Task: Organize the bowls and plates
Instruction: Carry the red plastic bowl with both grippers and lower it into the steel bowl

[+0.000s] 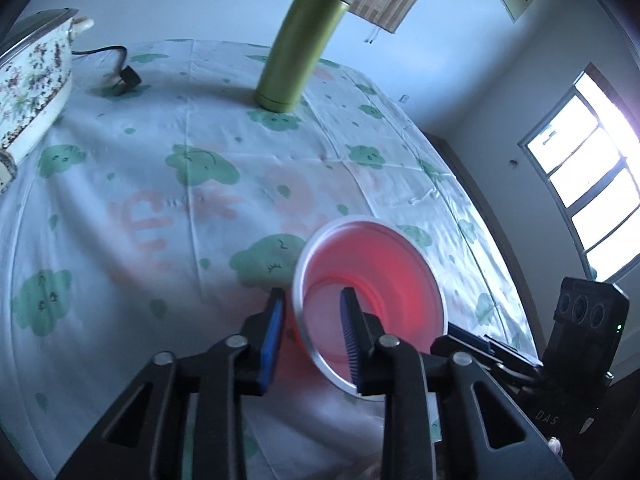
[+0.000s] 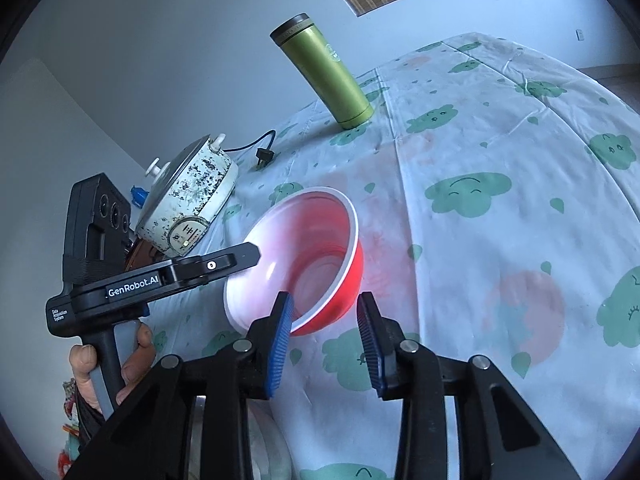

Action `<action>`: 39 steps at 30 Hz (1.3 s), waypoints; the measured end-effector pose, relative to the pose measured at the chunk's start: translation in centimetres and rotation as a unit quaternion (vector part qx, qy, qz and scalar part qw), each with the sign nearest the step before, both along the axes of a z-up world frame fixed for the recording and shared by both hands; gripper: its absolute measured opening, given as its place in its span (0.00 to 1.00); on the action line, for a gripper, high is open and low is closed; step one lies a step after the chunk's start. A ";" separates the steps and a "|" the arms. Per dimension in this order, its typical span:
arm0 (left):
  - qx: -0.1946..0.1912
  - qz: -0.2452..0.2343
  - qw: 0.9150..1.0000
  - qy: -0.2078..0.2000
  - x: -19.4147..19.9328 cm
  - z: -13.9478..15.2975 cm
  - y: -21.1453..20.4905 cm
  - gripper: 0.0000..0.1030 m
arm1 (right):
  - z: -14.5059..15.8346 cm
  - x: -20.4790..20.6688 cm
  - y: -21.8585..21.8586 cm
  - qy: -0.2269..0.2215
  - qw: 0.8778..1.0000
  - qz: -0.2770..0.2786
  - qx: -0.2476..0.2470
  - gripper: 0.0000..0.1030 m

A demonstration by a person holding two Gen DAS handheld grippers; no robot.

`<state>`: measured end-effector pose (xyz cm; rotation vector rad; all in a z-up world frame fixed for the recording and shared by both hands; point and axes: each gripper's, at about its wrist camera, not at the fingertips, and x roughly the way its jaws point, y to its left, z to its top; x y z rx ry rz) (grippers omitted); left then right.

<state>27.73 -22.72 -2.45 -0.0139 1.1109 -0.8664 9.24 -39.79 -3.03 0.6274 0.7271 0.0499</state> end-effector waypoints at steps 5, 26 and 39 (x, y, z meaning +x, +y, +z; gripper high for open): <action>-0.013 0.022 1.000 0.012 0.4 0.0 0.8 0.06 | 0.1 0.1 0.5 -0.012 1.000 0.007 -0.010 0.26; -0.046 0.042 0.995 -0.076 -6.5 8.2 4.7 0.05 | 6.3 -5.2 2.2 -0.099 0.995 0.028 0.010 0.20; -0.024 0.056 0.993 -0.097 -11.6 9.0 7.6 0.06 | 6.4 -9.9 5.1 -0.114 0.990 0.073 0.026 0.20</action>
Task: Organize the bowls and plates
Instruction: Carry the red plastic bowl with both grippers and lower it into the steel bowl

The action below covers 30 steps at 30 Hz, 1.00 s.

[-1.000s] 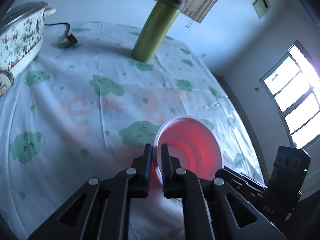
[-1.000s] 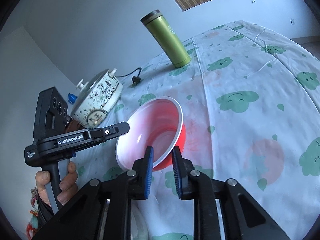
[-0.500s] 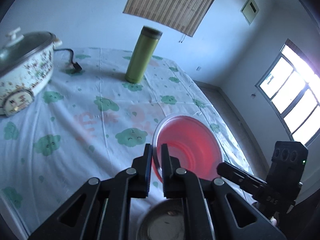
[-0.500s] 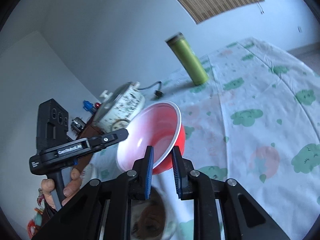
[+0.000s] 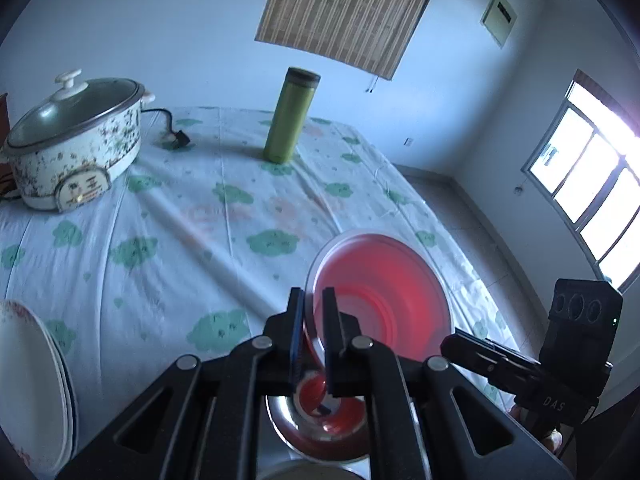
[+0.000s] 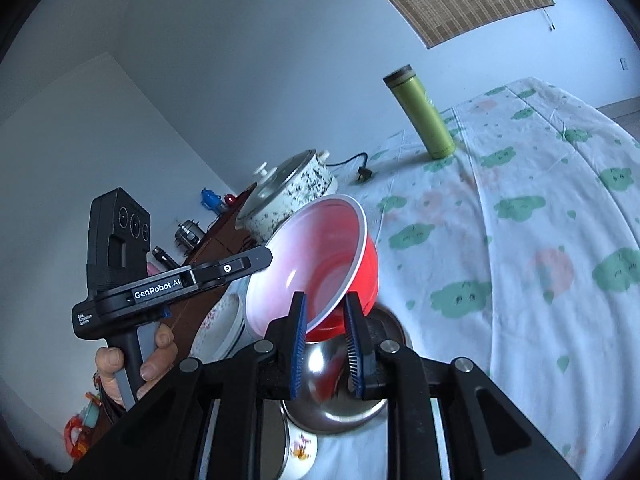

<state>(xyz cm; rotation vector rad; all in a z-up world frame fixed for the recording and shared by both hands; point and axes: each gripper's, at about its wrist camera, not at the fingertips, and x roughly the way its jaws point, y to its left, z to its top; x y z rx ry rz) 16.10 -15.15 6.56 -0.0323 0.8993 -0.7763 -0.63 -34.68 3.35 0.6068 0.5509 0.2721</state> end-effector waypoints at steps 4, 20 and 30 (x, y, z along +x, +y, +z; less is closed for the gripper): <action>0.013 0.004 1.000 0.004 -1.0 -1.1 0.0 0.05 | -0.9 -1.1 0.3 0.000 1.000 0.005 0.003 0.20; 0.035 0.025 0.998 0.034 -2.0 -4.9 1.0 0.05 | -2.5 -2.2 1.8 0.009 1.000 0.016 -0.010 0.20; 0.051 0.027 0.998 0.032 -2.3 -5.4 0.9 0.05 | -3.6 -2.0 2.0 0.027 0.999 0.014 -0.013 0.20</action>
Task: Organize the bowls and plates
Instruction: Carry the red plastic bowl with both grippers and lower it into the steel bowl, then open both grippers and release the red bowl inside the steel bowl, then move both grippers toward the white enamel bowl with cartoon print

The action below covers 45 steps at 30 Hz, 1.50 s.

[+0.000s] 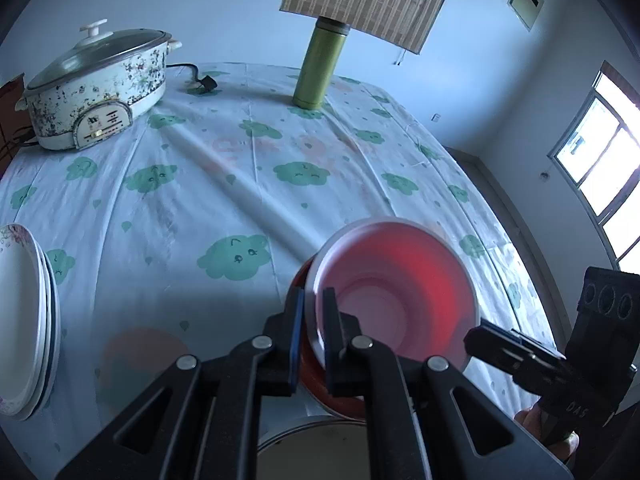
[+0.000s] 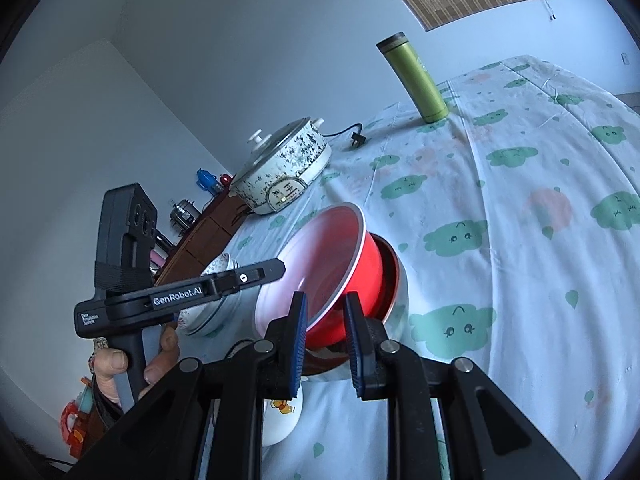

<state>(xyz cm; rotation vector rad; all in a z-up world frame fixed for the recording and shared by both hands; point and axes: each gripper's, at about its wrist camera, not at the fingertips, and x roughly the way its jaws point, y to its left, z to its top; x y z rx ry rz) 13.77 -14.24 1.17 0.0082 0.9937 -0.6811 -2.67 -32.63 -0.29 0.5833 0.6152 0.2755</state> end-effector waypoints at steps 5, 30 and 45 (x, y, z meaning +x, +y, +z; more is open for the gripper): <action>0.005 -0.003 1.000 0.001 -0.1 -0.2 -0.1 0.05 | -0.5 0.3 0.2 0.013 1.000 0.001 -0.007 0.20; 0.029 0.002 0.998 -0.051 -1.5 0.7 0.0 0.07 | 0.6 -0.5 -0.2 -0.010 0.998 -0.042 -0.052 0.71; 0.028 0.040 0.989 -0.140 -3.7 1.3 3.0 0.65 | 0.6 -0.9 -1.6 -0.021 0.994 -0.087 -0.056 0.71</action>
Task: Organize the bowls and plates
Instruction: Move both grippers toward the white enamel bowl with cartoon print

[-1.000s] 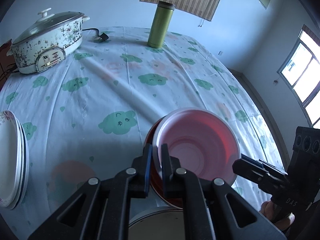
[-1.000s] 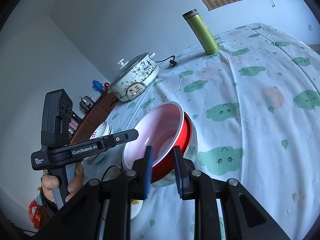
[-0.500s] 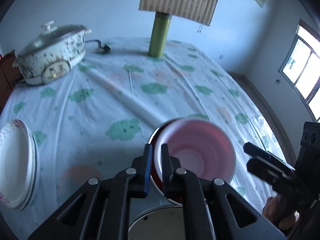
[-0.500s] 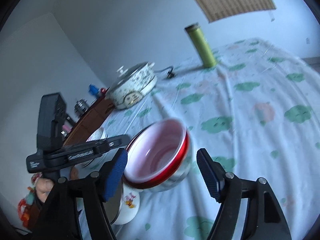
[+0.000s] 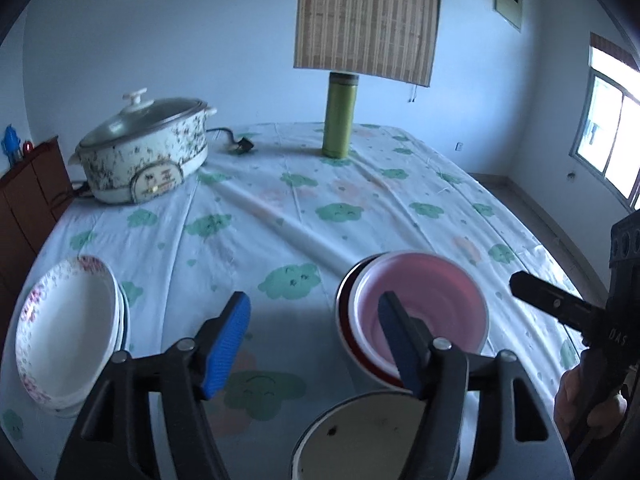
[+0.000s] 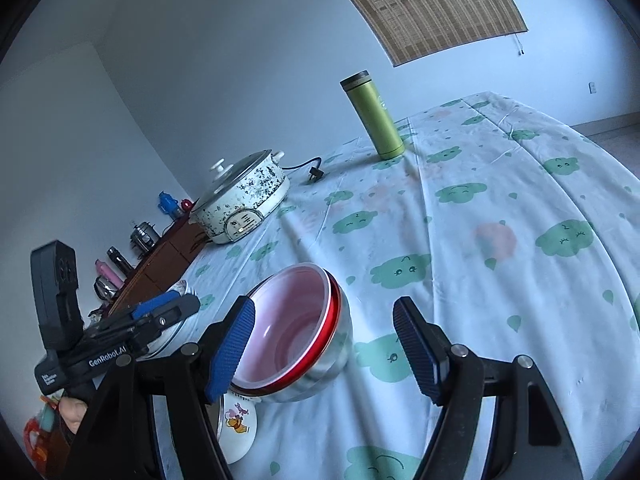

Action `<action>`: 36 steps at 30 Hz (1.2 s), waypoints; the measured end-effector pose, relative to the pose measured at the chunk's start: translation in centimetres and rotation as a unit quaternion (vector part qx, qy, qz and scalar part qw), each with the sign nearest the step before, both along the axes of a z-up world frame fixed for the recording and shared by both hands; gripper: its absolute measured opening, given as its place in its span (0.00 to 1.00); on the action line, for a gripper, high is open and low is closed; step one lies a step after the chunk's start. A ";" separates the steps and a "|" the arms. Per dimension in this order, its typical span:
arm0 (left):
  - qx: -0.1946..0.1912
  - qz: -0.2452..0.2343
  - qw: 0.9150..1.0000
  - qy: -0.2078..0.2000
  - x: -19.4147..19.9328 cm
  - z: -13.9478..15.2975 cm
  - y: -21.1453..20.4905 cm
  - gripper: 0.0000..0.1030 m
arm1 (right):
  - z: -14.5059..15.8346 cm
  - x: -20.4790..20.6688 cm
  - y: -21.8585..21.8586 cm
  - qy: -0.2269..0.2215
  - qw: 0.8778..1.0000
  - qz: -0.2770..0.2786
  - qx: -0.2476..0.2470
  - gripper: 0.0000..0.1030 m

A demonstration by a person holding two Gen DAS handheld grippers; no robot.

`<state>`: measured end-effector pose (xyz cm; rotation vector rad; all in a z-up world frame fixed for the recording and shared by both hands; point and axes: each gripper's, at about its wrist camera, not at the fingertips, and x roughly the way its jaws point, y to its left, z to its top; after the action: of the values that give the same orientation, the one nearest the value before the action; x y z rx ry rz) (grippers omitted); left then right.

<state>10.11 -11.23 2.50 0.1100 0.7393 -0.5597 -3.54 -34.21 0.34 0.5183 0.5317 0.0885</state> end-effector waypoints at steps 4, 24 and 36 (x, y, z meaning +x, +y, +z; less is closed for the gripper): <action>-0.004 0.011 1.000 0.008 0.0 -0.6 1.0 0.65 | 0.0 -0.1 0.0 -0.003 1.000 -0.006 -0.003 0.71; -0.035 0.018 0.998 0.044 -0.9 -2.3 5.2 0.88 | 1.0 -4.1 2.4 -0.041 0.995 -0.046 -0.074 0.71; -0.010 -0.006 0.999 0.046 -1.8 -2.9 5.4 0.88 | -1.3 -6.1 3.9 0.009 0.999 -0.033 -0.024 0.29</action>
<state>8.34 -5.80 -0.36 0.0711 0.8223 -0.5867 -9.64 -30.34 -1.00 0.4895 0.5321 0.0092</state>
